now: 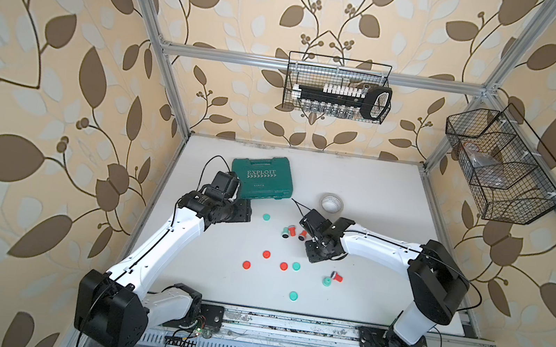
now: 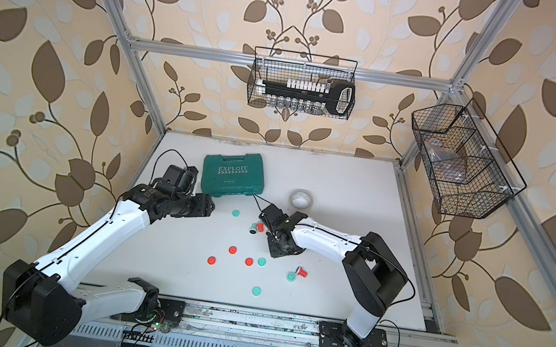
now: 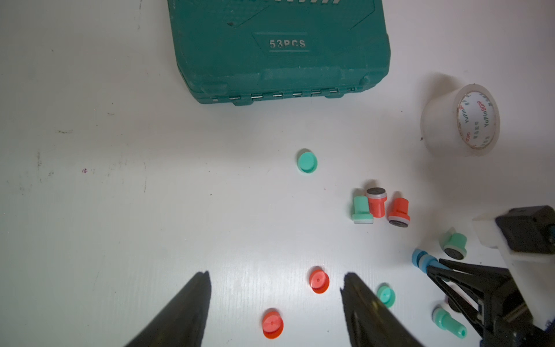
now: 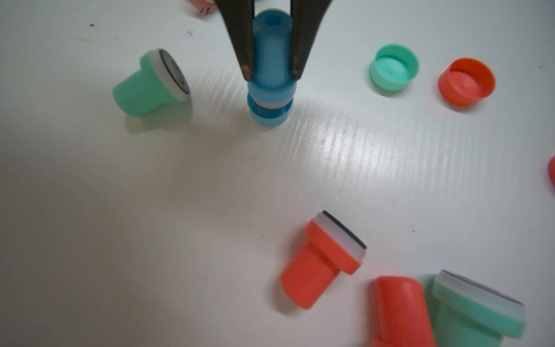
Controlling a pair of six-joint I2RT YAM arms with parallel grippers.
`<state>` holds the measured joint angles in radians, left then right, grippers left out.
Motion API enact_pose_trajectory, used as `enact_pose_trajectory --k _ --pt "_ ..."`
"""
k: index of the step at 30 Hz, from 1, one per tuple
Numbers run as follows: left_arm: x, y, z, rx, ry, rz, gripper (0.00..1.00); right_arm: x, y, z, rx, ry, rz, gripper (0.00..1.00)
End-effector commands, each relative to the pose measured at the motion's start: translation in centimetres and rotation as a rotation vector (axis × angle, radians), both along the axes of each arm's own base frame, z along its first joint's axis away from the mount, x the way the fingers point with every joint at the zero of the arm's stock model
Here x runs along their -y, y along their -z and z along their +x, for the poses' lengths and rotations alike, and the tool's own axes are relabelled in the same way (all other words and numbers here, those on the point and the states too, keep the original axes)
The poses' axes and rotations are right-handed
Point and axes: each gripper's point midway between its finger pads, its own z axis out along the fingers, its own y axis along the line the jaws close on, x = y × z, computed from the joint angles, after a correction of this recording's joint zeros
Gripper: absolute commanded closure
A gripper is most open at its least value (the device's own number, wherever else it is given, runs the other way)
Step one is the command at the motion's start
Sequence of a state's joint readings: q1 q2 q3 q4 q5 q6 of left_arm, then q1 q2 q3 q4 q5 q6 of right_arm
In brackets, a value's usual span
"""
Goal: Close the stamp cap
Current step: Close the cover of the stamp.
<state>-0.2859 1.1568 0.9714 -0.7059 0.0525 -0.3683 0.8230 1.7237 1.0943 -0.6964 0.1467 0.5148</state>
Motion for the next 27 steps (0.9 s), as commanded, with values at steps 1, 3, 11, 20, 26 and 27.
enact_pose_trajectory --k 1,3,11,20,26,27 --pt "-0.3 -1.5 0.4 0.052 -0.003 -0.008 0.28 -0.1 -0.1 0.3 0.009 -0.012 -0.026 1.00" --pt "-0.3 -1.5 0.4 0.052 -0.002 -0.006 0.28 -0.1 -0.1 0.3 0.007 -0.011 -0.027 1.00" --pt "-0.4 -1.5 0.4 0.052 -0.003 -0.005 0.28 -0.2 0.2 0.4 0.002 -0.018 -0.034 1.00" --pt "-0.3 -1.4 0.5 0.050 0.000 -0.008 0.28 0.0 0.6 0.2 -0.011 -0.016 -0.048 1.00" --pt "-0.3 -1.4 0.5 0.049 0.002 -0.007 0.28 0.0 0.8 0.2 -0.019 -0.015 -0.054 1.00" --pt "-0.3 -1.4 0.5 0.048 0.001 -0.007 0.28 -0.1 0.8 0.3 -0.015 -0.014 -0.052 1.00"
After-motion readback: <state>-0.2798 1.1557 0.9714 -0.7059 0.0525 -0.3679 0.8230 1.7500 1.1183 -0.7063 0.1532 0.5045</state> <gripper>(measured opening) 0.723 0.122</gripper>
